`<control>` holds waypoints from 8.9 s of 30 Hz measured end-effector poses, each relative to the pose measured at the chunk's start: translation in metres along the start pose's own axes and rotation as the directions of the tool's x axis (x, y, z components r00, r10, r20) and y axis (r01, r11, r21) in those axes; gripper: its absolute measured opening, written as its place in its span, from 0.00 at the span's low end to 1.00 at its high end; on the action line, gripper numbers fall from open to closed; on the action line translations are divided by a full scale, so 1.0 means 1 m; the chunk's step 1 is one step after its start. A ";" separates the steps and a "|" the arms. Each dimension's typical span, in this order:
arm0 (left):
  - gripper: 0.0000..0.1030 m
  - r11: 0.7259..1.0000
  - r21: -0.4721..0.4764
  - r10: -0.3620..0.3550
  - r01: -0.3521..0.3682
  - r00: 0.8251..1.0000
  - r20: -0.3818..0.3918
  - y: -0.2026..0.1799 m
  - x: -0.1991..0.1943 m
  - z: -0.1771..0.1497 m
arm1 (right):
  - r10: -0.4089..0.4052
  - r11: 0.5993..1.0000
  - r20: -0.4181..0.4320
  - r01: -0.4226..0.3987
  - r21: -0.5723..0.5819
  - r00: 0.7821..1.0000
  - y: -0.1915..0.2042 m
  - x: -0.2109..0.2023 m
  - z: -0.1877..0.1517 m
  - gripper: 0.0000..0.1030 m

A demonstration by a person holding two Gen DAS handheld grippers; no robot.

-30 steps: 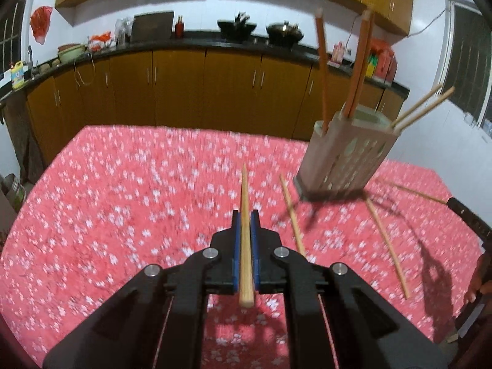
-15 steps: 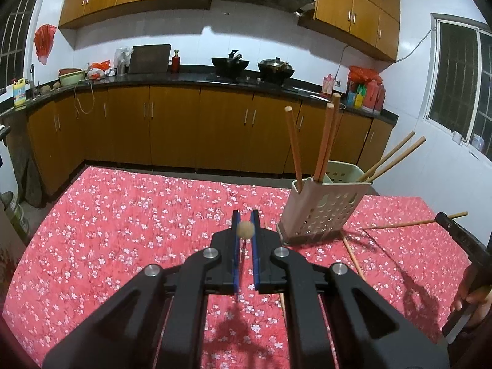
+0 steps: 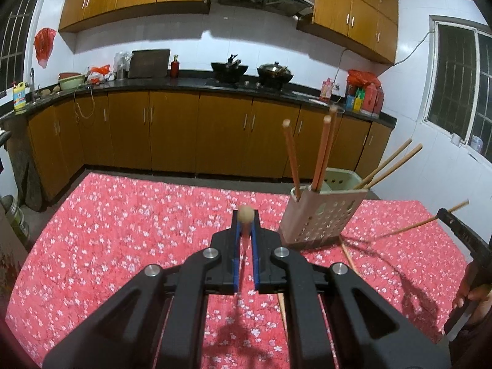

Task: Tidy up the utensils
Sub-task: 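Carry both chopsticks upright over the utensil holder opening, then open both grippers to drop the chopsticks into the holder, then lower both grippers to the tablecloth and grasp one chopstick each, then lift the held chopsticks off the tablecloth with both grippers, then carry both chopsticks upright over the utensil holder opening, then open both grippers to drop the chopsticks into the holder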

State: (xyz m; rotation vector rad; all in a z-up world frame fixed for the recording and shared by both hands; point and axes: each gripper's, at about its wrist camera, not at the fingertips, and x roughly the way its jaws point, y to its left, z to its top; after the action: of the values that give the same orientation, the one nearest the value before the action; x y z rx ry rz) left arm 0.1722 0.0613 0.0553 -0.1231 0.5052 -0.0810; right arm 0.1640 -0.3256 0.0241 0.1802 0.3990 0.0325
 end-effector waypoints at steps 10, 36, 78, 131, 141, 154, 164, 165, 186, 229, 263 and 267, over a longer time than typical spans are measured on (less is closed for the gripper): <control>0.07 0.991 0.033 -0.132 0.130 0.987 0.088 -0.022 -0.037 0.038 | 0.188 0.981 0.124 -0.193 0.027 0.974 0.023 -0.038 0.053 0.07; 0.07 0.994 -0.053 -0.073 0.100 0.925 0.374 -0.090 0.031 0.105 | 0.187 0.982 0.250 -0.185 -0.032 0.950 0.085 0.030 0.077 0.07; 0.27 0.997 -0.075 -0.016 -0.003 0.967 -0.256 -0.016 0.071 -0.091 | 0.131 0.988 -0.480 -0.151 -0.004 0.868 0.048 0.081 -0.112 0.25; 0.09 0.994 0.009 0.106 -0.111 0.926 -0.362 -0.006 0.117 -0.110 | -0.024 0.999 -0.440 0.003 -0.050 0.897 0.020 0.115 -0.114 0.08; 0.10 0.994 0.007 0.105 -0.110 0.926 -0.362 -0.006 0.117 -0.110 | -0.026 0.999 -0.440 0.004 -0.051 0.898 0.019 0.107 -0.115 0.08; 0.10 0.994 0.013 0.109 -0.112 0.926 -0.362 -0.008 0.118 -0.111 | -0.022 0.999 -0.441 0.000 -0.049 0.897 0.016 0.104 -0.115 0.08; 0.08 0.995 0.032 0.104 -0.099 0.925 -0.366 -0.008 0.109 -0.115 | -0.024 0.998 -0.442 -0.003 -0.060 0.897 0.019 0.098 -0.114 0.08; 0.08 0.995 0.034 0.101 -0.095 0.923 -0.371 -0.009 0.108 -0.115 | -0.023 0.998 -0.438 -0.001 -0.055 0.899 0.018 0.096 -0.113 0.08; 0.08 0.999 -0.032 0.031 -0.033 0.998 -0.060 -0.004 0.022 -0.023 | 0.022 0.999 -0.060 -0.019 0.047 0.998 -0.003 0.013 -0.014 0.07; 0.08 0.988 0.001 -0.146 0.156 0.921 0.362 -0.086 -0.026 0.107 | 0.232 0.971 0.278 -0.238 -0.009 0.932 0.066 -0.012 0.077 0.07; 0.80 0.993 -0.028 -0.102 0.116 0.946 0.307 -0.050 -0.044 0.057 | 0.182 0.983 0.205 -0.178 -0.039 0.962 0.059 -0.040 0.049 0.94; 0.96 0.997 -0.002 -0.078 0.082 0.956 0.281 -0.043 -0.060 0.033 | 0.116 0.990 0.214 -0.096 -0.104 0.970 0.067 -0.058 0.030 0.98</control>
State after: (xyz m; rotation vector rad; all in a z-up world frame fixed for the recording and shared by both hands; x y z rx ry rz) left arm 0.1342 0.0283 0.1184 -0.1659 0.2163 -0.1366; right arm 0.1219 -0.2684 0.0856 0.1116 0.1660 0.1352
